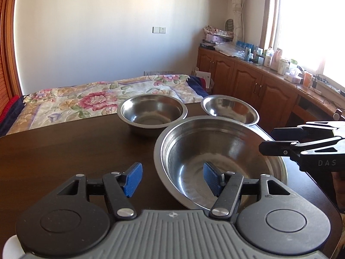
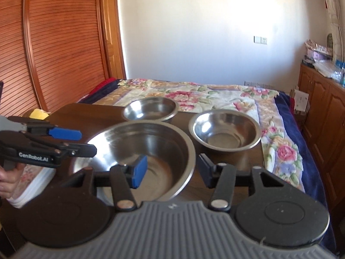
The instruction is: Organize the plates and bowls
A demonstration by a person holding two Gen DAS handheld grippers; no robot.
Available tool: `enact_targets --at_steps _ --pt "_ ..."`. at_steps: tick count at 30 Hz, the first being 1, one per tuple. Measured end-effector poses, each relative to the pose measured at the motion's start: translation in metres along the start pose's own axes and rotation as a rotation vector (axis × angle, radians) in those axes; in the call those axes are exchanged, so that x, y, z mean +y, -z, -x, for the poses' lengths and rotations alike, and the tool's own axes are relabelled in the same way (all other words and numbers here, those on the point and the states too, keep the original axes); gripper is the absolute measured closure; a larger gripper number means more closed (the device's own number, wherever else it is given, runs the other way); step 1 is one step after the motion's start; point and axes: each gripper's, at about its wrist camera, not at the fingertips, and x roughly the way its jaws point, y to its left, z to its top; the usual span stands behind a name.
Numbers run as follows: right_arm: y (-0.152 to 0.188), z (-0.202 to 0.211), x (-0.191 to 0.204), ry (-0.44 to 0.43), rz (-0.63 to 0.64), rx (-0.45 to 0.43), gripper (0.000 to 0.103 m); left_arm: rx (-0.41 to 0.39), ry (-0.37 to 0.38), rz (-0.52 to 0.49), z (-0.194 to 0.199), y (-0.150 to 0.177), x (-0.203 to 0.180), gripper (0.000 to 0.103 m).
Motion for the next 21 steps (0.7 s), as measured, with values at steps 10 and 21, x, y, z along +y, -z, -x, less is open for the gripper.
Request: enact_targets --at_steps 10,21 --pt "0.003 -0.016 -0.007 -0.034 -0.038 0.031 0.050 0.039 0.015 0.027 -0.017 0.000 0.000 0.059" --pt "0.010 -0.018 -0.010 -0.059 -0.094 0.043 0.069 0.046 0.029 0.037 -0.009 0.003 0.000 0.068"
